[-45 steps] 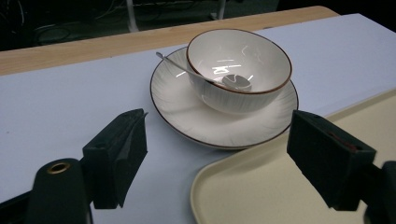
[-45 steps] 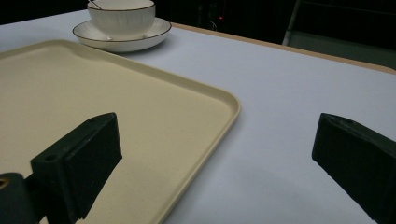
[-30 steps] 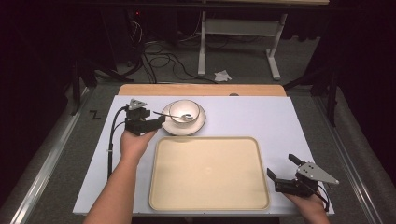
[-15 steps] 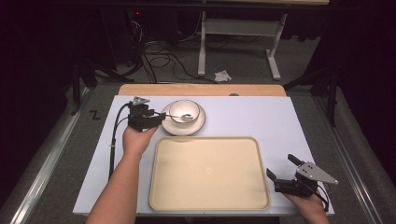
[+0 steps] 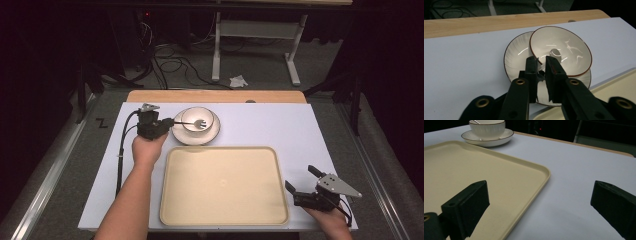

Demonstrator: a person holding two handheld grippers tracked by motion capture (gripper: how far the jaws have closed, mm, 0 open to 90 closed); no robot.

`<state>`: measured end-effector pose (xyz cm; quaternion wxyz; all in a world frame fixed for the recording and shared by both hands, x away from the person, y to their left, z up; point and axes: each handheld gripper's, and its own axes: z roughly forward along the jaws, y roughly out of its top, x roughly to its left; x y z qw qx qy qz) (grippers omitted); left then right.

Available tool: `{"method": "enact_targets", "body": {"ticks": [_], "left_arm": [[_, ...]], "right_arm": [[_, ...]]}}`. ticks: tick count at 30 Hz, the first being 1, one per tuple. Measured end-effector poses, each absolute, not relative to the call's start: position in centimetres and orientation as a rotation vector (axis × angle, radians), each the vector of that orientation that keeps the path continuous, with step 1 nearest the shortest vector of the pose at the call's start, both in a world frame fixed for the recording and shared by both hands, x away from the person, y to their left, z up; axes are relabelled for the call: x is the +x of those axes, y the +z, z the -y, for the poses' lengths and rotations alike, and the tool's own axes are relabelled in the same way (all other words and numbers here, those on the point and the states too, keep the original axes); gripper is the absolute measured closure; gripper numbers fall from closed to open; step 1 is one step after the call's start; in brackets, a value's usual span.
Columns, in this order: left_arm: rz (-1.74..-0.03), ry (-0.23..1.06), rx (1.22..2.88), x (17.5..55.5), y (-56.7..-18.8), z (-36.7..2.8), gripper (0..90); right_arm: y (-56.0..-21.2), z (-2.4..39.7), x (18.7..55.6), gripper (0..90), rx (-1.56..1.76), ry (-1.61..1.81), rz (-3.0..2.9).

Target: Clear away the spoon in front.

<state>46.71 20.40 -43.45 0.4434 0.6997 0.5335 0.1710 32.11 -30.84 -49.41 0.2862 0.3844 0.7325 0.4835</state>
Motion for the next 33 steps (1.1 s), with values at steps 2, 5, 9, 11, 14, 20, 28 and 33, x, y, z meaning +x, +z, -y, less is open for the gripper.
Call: {"method": "enact_targets", "body": {"ticks": [2, 5, 9, 11, 14, 20, 28, 33], "left_arm": [[-1.303, 0.427, 1.729, 46.6, -43.4, -20.2, 88.0], [-1.275, 0.417, 1.727, 46.5, -43.3, -20.0, 89.1], [-1.243, 0.429, 1.711, 46.1, -43.0, -19.6, 89.4], [-1.232, 0.433, 1.690, 45.9, -42.7, -19.5, 89.5], [-1.217, 0.445, 1.685, 45.4, -42.2, -19.5, 89.5], [-1.192, 0.463, 1.670, 44.2, -41.2, -20.1, 89.5], [-1.143, 0.479, 1.644, 41.3, -40.6, -20.9, 89.5], [-1.122, 0.466, 1.626, 39.0, -40.9, -21.5, 89.6]], "right_arm": [[-49.4, 30.8, 32.1, 2.5, 1.025, 1.291, -1.958], [-49.5, 30.8, 32.1, 2.7, 1.032, 1.291, -1.960], [-49.5, 30.8, 32.2, 2.7, 1.026, 1.293, -1.963], [-49.5, 30.8, 32.2, 2.8, 1.028, 1.290, -1.962], [-49.5, 30.9, 32.2, 2.8, 1.030, 1.295, -1.962], [-49.4, 30.8, 32.1, 2.8, 1.025, 1.296, -1.957], [-49.4, 30.7, 32.1, 2.9, 1.009, 1.288, -1.962], [-49.4, 30.6, 32.1, 2.9, 1.006, 1.288, -1.967]]}}
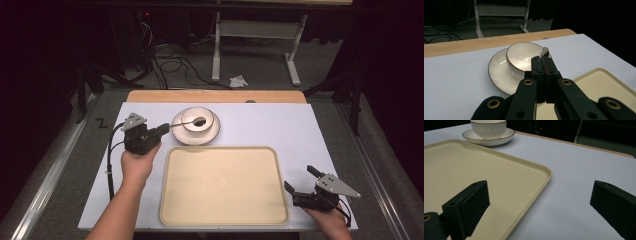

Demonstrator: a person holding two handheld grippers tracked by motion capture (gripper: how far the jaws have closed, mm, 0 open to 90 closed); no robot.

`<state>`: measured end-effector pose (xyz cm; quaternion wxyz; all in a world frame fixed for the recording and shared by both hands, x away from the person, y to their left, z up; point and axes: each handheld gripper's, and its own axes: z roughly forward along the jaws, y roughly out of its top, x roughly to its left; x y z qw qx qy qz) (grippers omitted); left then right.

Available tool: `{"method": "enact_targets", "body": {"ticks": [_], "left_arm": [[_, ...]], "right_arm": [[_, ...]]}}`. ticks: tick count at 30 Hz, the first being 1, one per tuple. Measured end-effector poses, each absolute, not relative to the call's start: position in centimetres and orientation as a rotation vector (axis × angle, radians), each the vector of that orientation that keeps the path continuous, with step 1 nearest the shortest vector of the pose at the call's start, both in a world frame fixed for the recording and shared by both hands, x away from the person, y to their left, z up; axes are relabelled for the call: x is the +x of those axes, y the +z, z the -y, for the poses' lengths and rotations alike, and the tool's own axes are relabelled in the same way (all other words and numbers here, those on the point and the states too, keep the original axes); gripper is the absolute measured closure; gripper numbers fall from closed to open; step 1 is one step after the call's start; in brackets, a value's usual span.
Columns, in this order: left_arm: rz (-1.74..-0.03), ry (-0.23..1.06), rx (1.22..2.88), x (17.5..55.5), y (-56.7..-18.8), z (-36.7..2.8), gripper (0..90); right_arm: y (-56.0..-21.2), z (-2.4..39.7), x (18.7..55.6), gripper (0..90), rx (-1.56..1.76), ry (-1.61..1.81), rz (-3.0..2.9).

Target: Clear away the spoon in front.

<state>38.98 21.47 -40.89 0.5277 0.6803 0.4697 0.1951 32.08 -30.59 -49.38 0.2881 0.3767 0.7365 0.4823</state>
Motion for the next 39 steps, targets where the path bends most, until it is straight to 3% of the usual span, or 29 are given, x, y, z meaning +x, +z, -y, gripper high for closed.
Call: {"method": "enact_targets", "body": {"ticks": [22, 39], "left_arm": [[-1.041, 0.455, 1.613, 31.3, -42.5, -20.9, 89.5], [-1.062, 0.404, 1.642, 28.2, -47.4, -19.7, 89.5]], "right_arm": [[-49.3, 30.5, 32.0, 2.9, 0.997, 1.280, -1.963], [-49.6, 30.4, 32.2, 2.9, 1.010, 1.274, -1.980]]}}
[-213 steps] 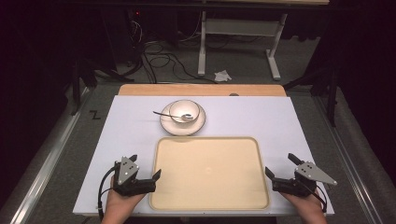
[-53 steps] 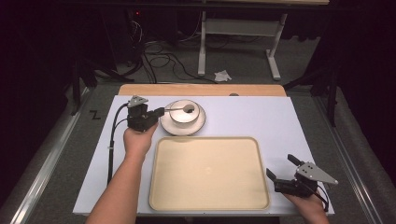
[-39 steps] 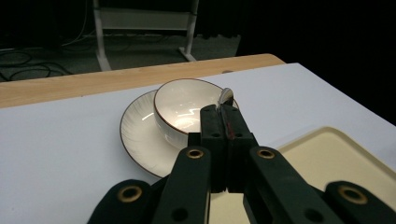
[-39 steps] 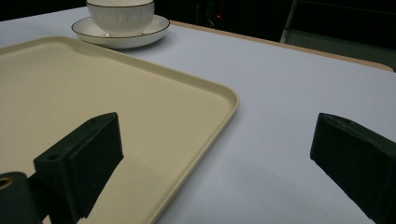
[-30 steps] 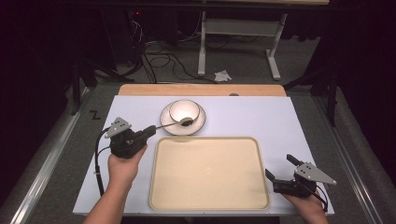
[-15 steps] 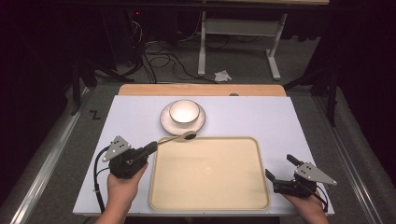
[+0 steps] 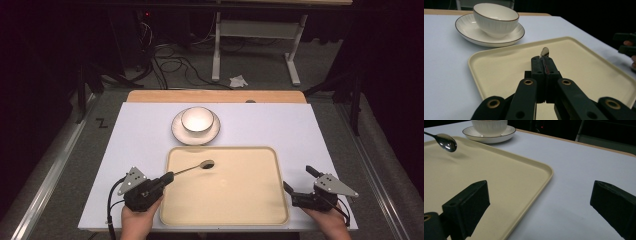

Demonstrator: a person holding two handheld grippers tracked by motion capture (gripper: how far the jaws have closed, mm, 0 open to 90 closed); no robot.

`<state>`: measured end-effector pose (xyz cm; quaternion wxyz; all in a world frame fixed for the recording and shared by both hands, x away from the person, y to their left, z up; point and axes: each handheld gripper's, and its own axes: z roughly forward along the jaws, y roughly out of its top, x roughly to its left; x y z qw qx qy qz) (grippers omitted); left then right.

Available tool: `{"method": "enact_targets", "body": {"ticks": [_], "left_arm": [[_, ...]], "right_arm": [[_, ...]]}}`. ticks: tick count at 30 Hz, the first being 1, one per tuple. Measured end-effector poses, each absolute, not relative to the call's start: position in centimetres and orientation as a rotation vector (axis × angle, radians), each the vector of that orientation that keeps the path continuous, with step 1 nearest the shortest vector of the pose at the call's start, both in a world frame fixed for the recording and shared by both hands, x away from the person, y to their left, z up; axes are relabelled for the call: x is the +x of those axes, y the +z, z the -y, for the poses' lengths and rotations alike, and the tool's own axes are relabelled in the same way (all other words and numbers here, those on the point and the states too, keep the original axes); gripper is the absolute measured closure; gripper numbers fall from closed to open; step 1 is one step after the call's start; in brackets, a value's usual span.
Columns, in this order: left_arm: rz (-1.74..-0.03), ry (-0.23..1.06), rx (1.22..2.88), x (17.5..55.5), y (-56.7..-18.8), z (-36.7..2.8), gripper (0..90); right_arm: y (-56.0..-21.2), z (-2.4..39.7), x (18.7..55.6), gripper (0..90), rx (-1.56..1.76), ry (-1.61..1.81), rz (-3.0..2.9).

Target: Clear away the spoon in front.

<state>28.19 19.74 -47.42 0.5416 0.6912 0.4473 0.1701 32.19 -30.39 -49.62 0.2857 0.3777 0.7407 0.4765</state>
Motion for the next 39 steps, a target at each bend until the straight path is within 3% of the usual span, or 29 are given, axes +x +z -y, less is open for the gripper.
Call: {"method": "enact_targets", "body": {"ticks": [39], "left_arm": [[-1.151, 0.391, 1.816, 26.9, -50.2, -19.2, 87.3]], "right_arm": [[-49.7, 28.7, 33.6, 2.9, 0.958, 1.291, -2.014]]}}
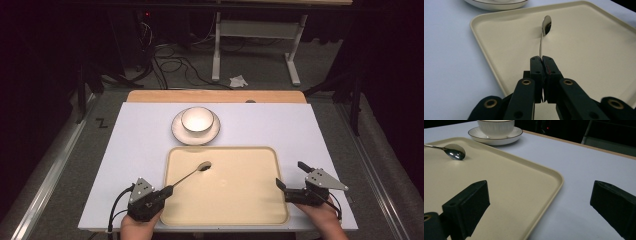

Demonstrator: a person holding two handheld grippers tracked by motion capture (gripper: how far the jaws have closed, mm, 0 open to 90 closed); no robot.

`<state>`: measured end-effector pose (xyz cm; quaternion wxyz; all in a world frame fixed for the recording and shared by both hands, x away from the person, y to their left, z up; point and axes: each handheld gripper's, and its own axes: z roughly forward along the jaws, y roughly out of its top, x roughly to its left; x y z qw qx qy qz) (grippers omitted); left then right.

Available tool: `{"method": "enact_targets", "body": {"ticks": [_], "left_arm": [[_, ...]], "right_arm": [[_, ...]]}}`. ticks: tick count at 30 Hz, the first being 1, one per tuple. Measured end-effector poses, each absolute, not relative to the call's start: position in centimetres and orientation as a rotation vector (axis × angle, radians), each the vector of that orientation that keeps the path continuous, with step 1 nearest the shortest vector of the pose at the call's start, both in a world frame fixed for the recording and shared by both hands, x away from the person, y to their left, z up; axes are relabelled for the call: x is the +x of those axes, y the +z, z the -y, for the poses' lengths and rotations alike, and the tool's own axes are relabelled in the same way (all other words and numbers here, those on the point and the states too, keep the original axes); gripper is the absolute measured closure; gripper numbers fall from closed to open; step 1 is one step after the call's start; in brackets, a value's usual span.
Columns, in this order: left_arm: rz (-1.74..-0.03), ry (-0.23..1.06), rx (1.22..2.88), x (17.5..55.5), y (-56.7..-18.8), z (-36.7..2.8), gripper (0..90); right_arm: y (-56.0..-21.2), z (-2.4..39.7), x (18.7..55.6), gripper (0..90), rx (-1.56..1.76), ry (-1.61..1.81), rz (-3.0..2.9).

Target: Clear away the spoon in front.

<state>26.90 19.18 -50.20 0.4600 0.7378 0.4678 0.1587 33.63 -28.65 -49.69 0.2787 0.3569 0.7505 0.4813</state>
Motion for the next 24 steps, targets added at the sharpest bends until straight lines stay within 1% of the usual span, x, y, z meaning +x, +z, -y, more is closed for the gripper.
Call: {"method": "enact_targets", "body": {"ticks": [24], "left_arm": [[-1.138, 0.389, 1.883, 26.60, -50.78, -18.22, 84.5]], "right_arm": [[-49.50, 28.37, 33.81, 2.9, 0.936, 1.294, -2.016]]}}
